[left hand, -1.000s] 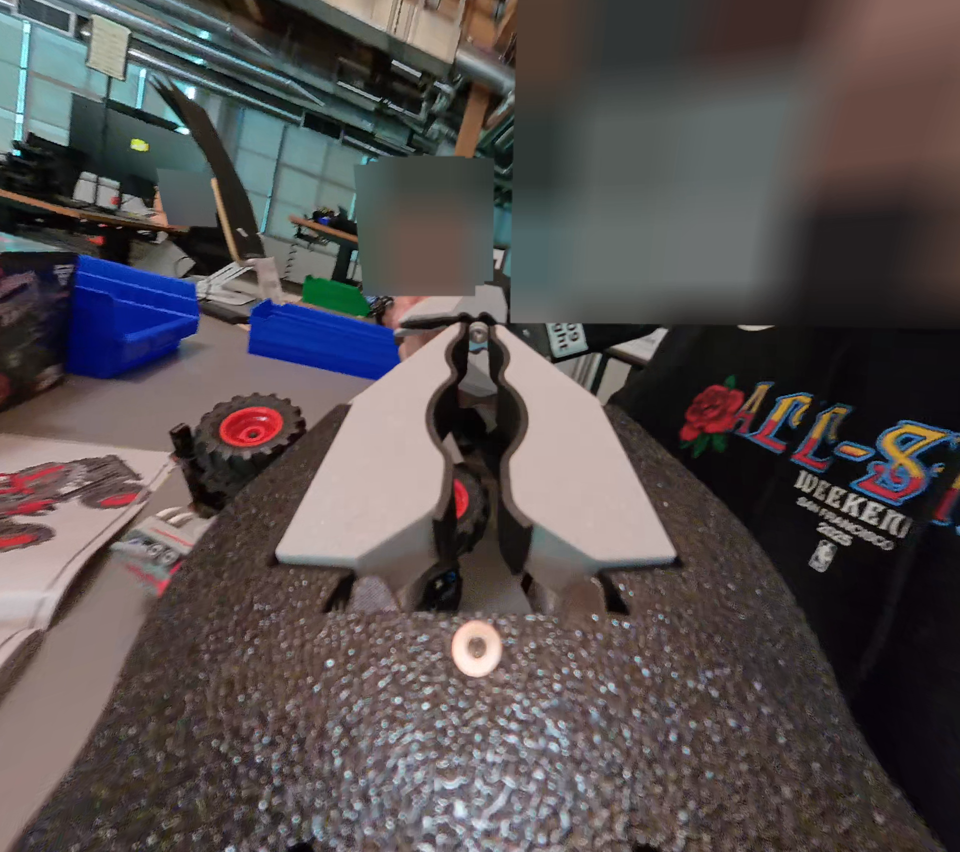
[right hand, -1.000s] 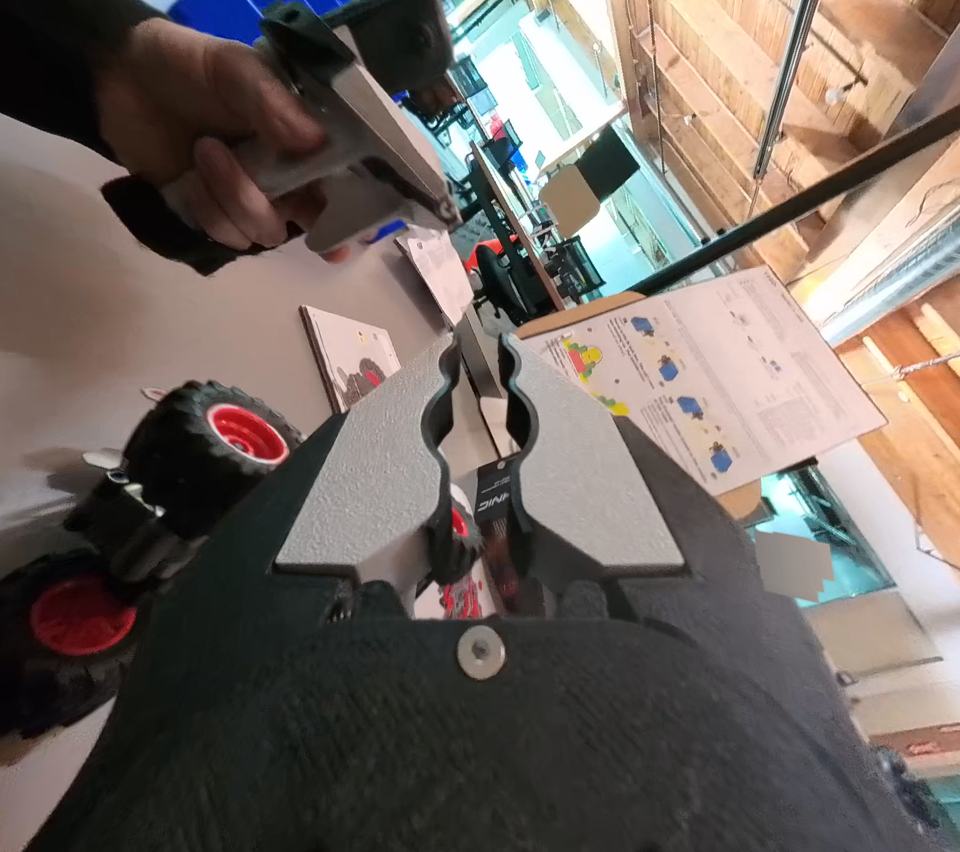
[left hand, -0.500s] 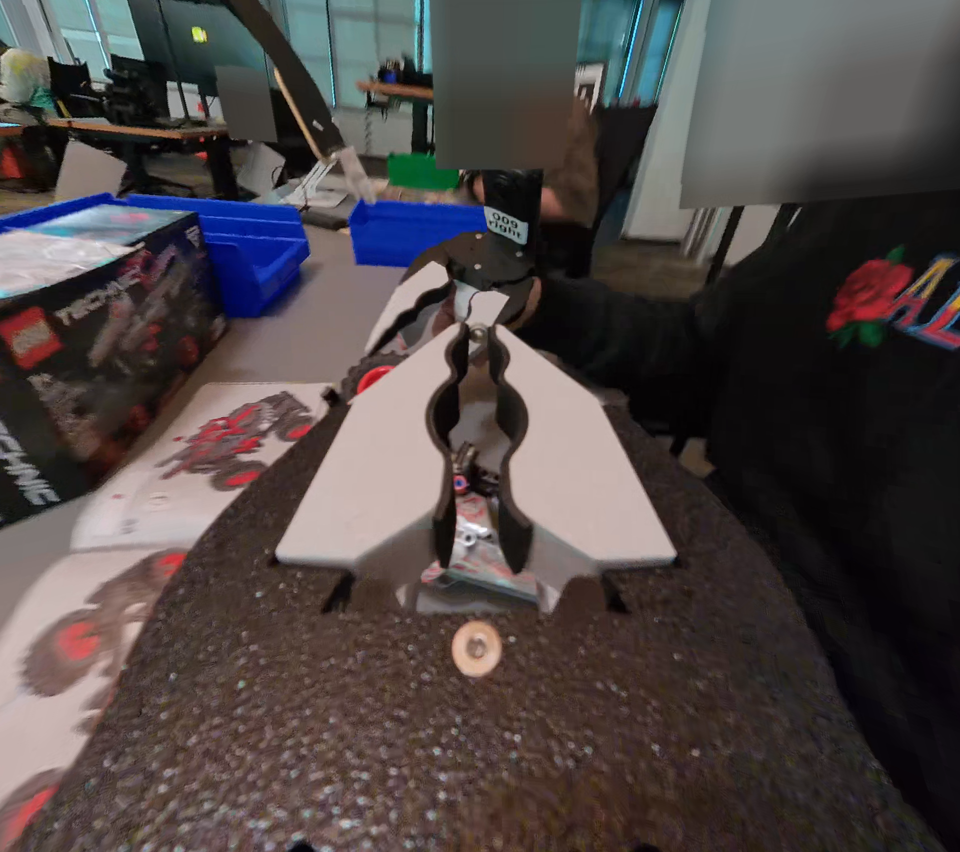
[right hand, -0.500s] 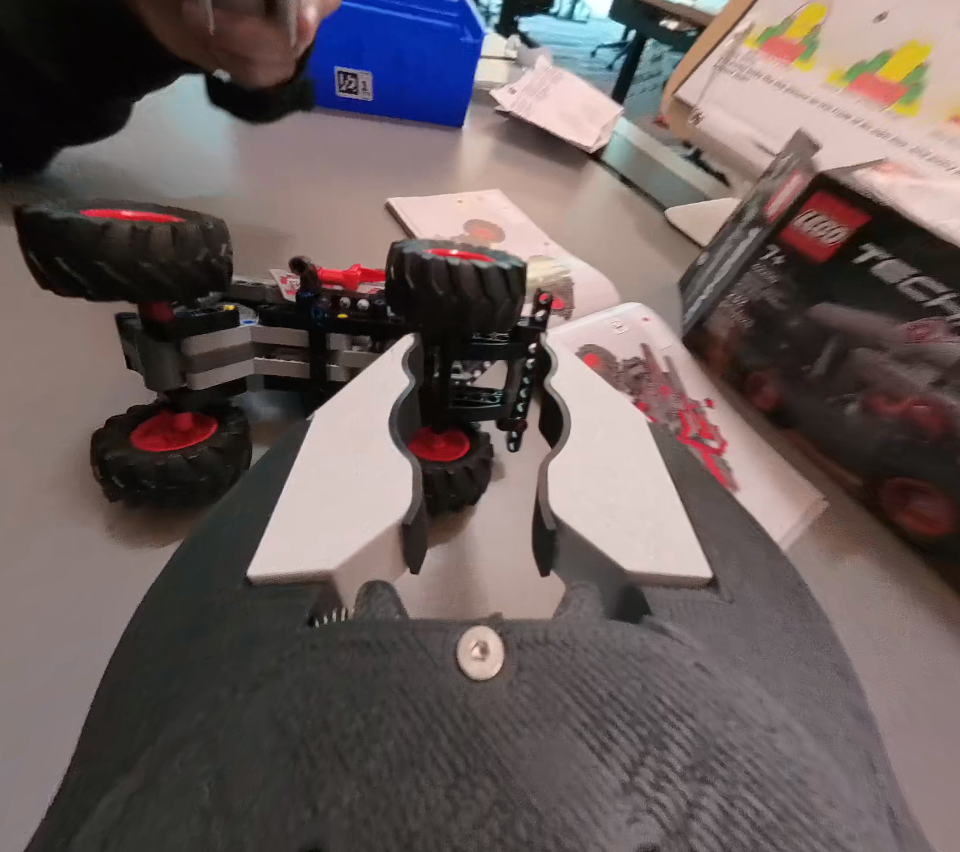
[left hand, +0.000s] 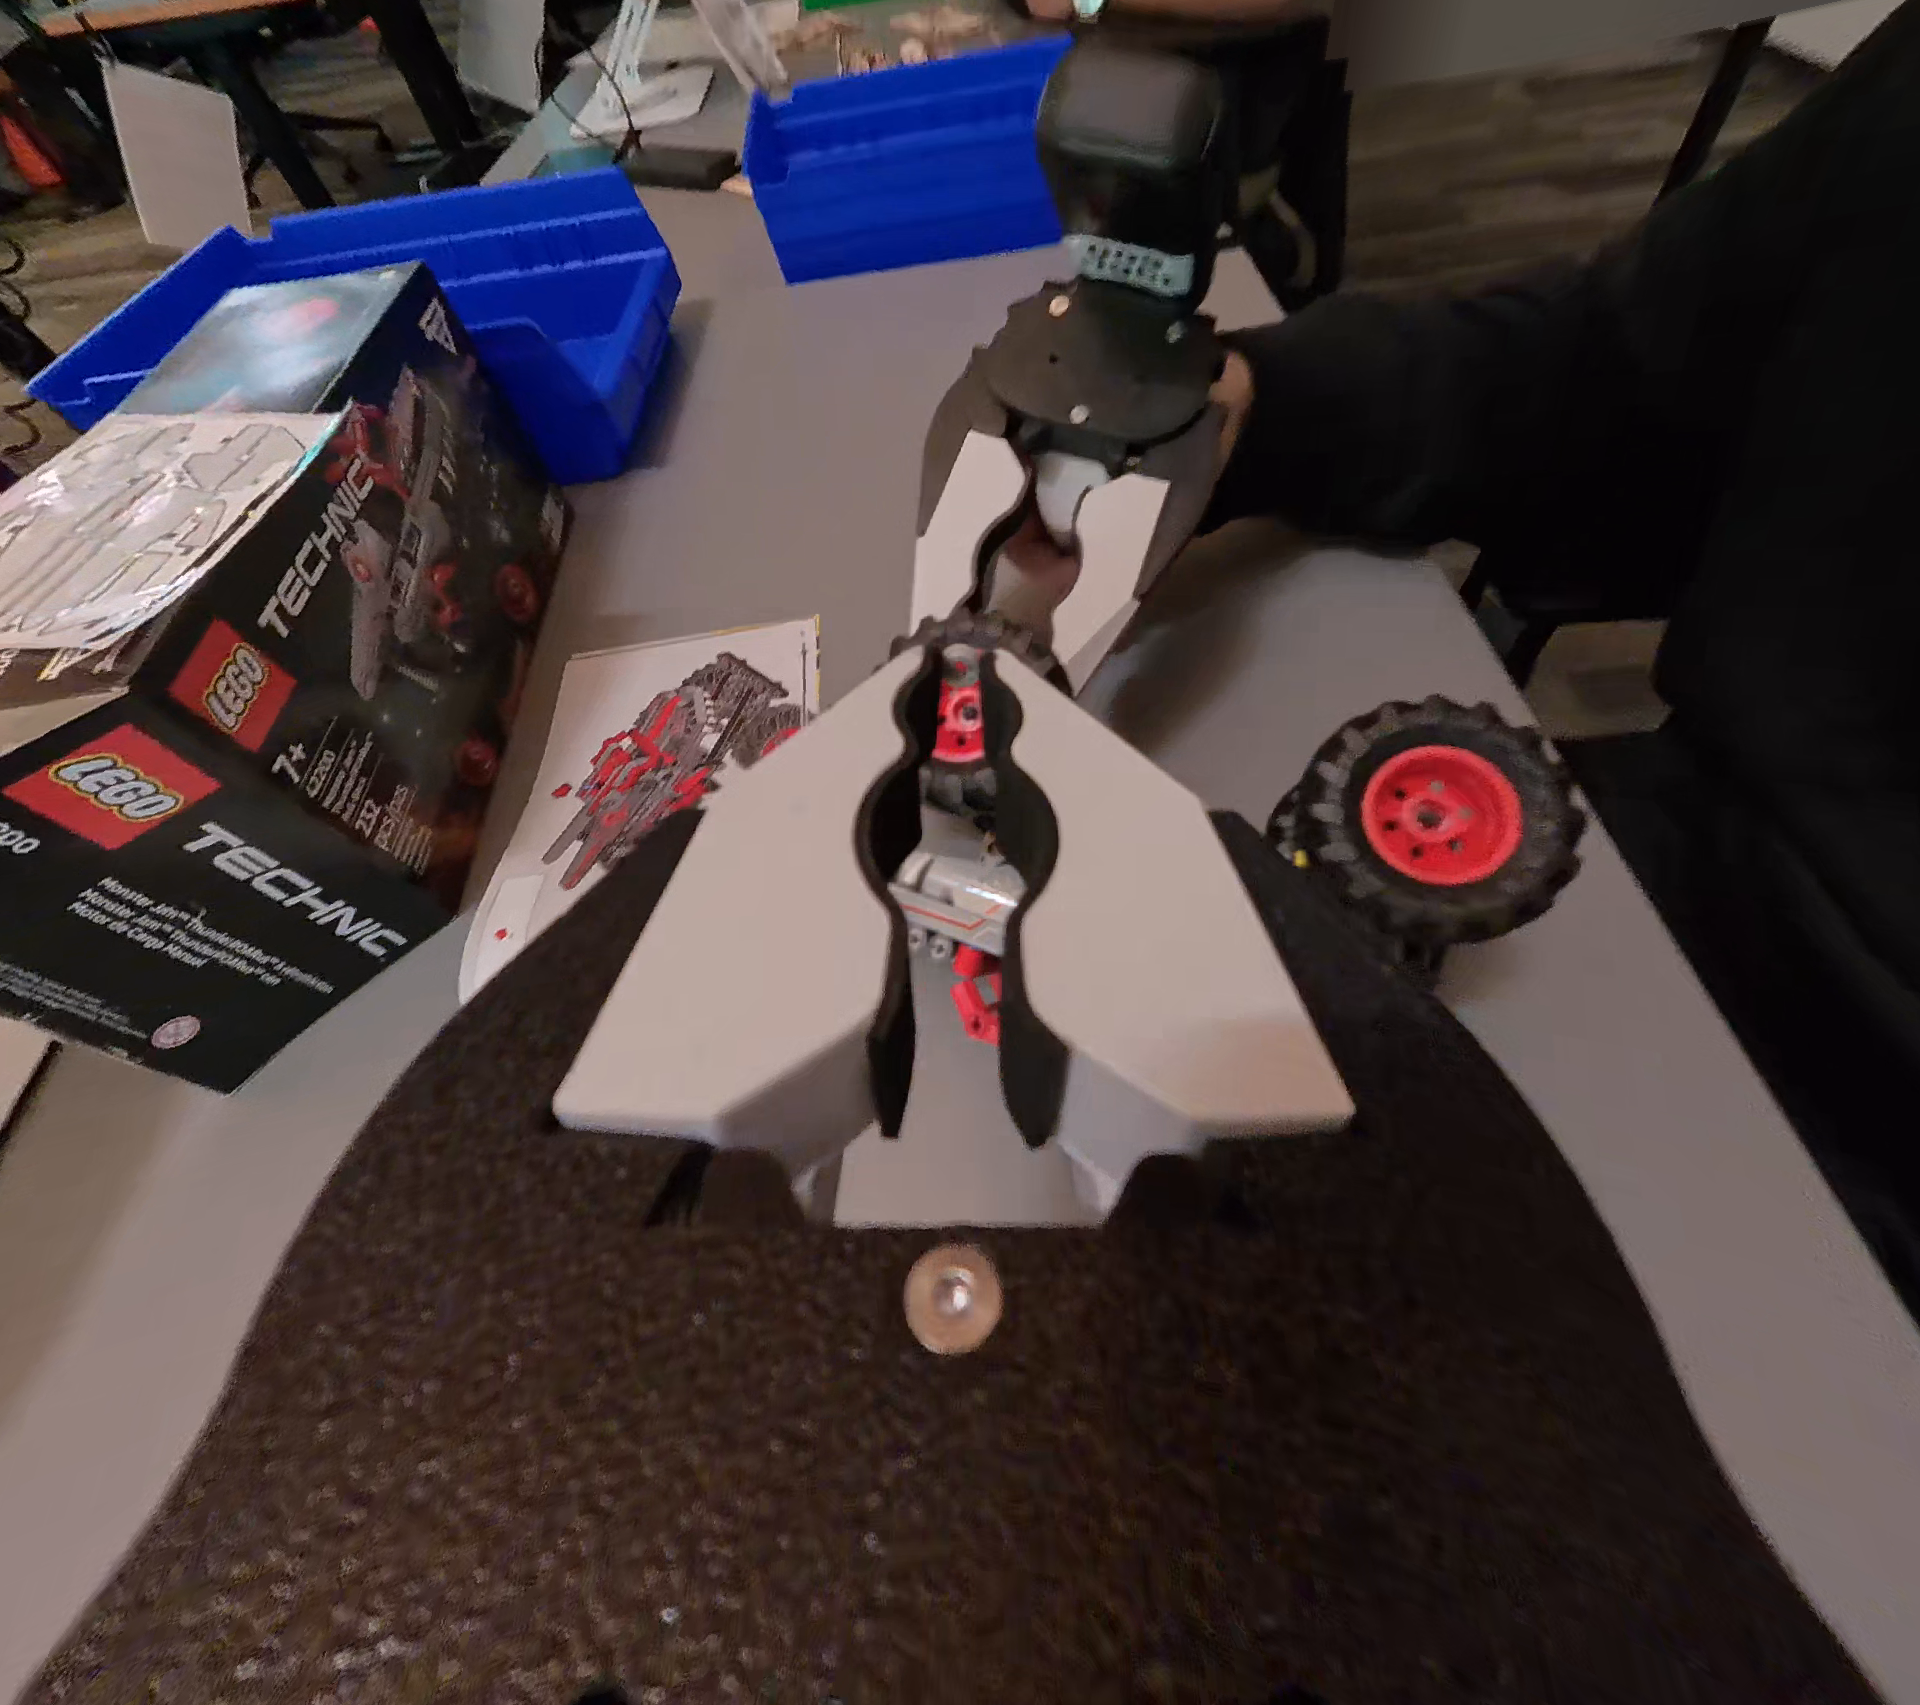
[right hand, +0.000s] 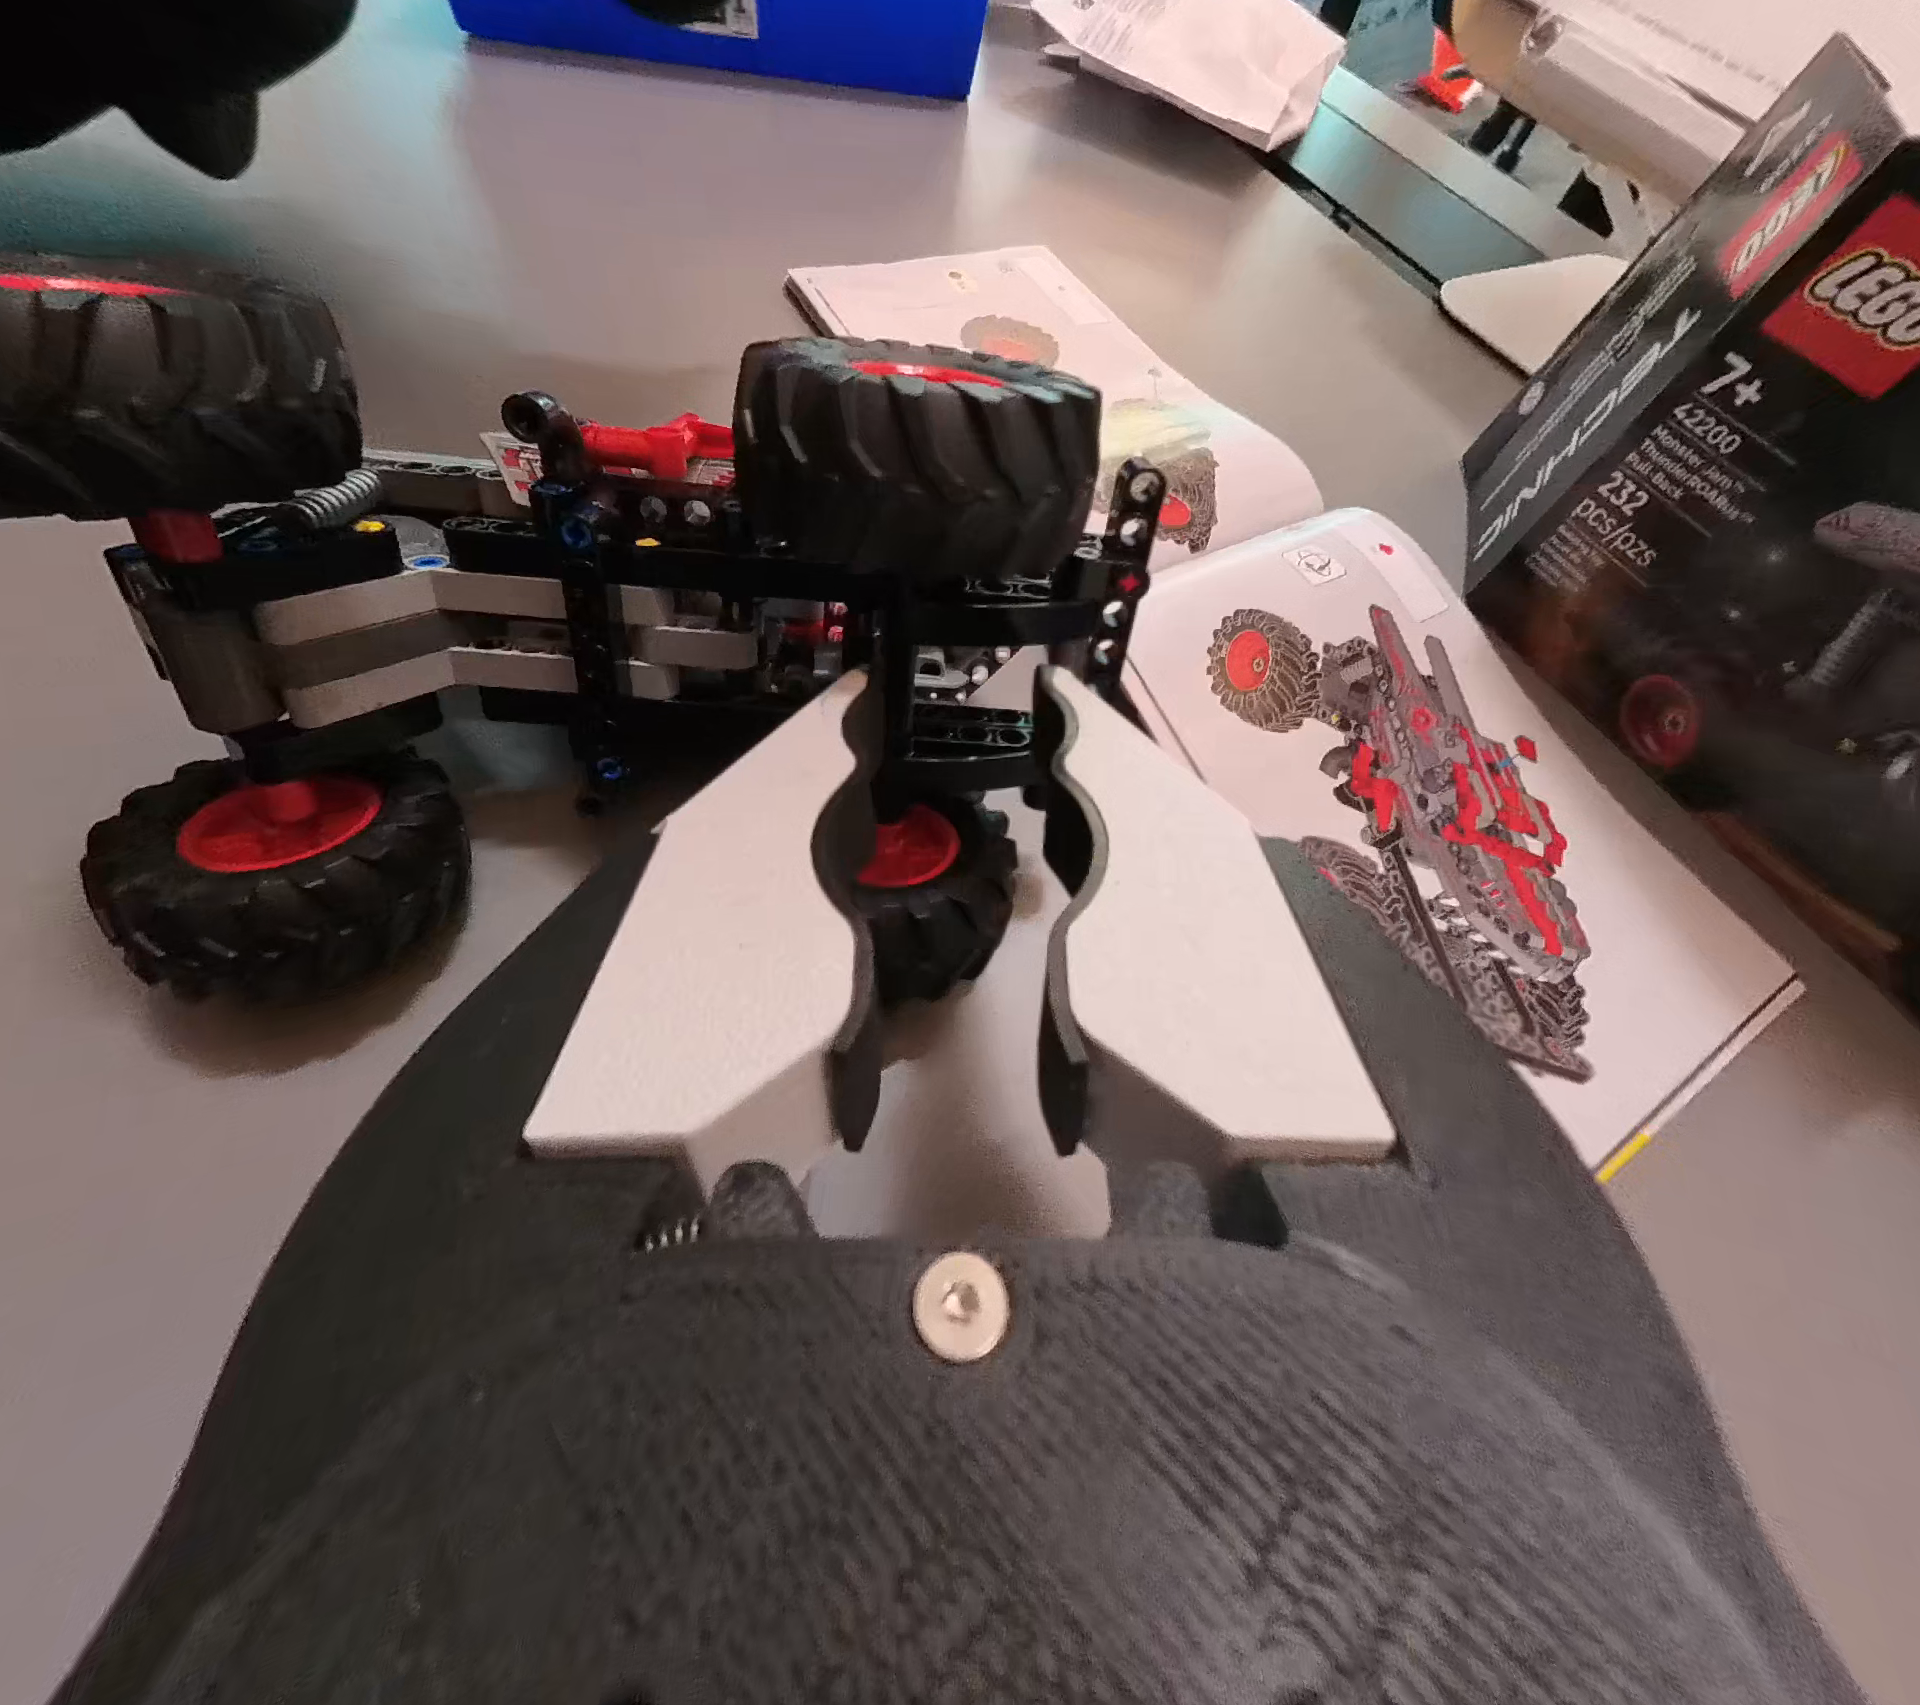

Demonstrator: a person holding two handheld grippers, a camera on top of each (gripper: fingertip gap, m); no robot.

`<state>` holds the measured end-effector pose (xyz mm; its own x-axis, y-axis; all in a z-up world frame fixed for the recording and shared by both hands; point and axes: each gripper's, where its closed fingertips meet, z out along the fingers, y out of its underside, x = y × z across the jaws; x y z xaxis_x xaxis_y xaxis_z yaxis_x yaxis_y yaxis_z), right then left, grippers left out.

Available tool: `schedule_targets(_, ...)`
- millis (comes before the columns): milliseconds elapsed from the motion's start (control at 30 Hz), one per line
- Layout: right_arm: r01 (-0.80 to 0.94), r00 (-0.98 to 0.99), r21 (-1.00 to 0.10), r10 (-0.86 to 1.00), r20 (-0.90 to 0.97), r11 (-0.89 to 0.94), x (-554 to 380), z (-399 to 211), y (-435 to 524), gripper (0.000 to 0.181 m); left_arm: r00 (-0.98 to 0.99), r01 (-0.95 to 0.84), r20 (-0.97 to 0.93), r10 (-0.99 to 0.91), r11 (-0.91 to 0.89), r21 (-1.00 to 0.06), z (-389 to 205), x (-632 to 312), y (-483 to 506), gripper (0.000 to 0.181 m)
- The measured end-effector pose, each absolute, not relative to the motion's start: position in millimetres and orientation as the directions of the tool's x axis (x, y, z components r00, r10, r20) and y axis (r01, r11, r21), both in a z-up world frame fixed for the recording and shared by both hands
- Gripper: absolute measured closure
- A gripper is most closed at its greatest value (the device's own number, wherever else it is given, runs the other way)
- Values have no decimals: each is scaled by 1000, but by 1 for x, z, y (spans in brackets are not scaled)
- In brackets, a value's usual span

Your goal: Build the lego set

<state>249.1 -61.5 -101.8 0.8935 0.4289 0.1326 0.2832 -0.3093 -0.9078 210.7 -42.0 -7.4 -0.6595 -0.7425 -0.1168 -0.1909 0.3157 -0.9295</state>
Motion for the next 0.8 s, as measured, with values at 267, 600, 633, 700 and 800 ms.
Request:
schedule_targets(267, 343, 880, -899, 427, 206, -273, 238, -106, -58, 176, -743, -231, -254, -619, 594, -771, -42, 227, -43, 177)
schedule_targets(600, 299, 892, -921, 417, 177, -249, 238, -106, -56, 176, -891, -231, -212, -401, 803, -549, -62, 235, -52, 177)
schedule_targets(633, 298, 891, -922, 417, 176, -247, 238, -106, -56, 176, -898, -226, -212, -386, 816, -532, -64, 235, -53, 177)
schedule_targets(700, 292, 893, -924, 417, 171, -246, 239, -107, -56, 176, -906, -216, -209, -368, 827, -518, -64, 236, -57, 177)
schedule_targets(800, 290, 892, -926, 419, 170, -243, 239, -107, -56, 176, -912, -211, -203, -357, 832, -514, -63, 237, -61, 177)
